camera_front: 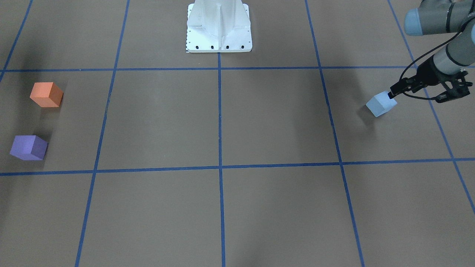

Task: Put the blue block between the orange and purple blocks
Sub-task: 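Lower the left gripper onto the light blue cube and grasp it, then carry the light blue cube with the left gripper toward the table center, then release the light blue cube and lift the left gripper away while the right arm approaches, then lower the right gripper onto the light blue cube and grasp it, then carry the light blue cube with the right gripper toward the purple cube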

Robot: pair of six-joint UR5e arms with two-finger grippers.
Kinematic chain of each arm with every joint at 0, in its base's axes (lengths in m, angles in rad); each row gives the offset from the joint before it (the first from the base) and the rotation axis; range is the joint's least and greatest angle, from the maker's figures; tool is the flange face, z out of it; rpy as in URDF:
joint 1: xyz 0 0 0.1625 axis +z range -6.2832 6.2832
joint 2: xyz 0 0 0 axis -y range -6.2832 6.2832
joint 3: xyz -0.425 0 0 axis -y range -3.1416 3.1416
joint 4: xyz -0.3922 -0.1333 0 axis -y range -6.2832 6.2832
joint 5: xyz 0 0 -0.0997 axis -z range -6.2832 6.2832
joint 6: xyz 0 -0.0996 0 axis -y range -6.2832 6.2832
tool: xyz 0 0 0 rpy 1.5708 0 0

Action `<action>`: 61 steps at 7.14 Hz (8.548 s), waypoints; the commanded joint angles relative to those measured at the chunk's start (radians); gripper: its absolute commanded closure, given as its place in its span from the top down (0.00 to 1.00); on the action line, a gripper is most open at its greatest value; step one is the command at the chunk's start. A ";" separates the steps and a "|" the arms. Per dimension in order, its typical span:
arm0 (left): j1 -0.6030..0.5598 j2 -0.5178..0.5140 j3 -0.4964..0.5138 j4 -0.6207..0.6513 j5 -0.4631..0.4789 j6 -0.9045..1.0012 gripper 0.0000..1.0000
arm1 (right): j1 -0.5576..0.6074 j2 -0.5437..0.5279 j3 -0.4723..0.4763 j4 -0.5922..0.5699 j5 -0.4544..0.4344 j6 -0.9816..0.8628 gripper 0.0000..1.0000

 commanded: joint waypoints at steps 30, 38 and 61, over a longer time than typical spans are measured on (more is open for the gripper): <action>0.701 -1.337 0.814 0.120 0.653 -0.326 1.00 | -0.109 0.054 -0.035 0.161 0.124 0.007 1.00; 0.202 -0.656 -0.036 0.459 0.238 0.042 1.00 | -0.683 0.565 -0.069 0.163 -0.364 1.004 0.99; 0.161 -0.574 -0.050 0.376 0.205 0.035 1.00 | -0.437 -0.042 0.000 0.414 -0.289 0.688 0.00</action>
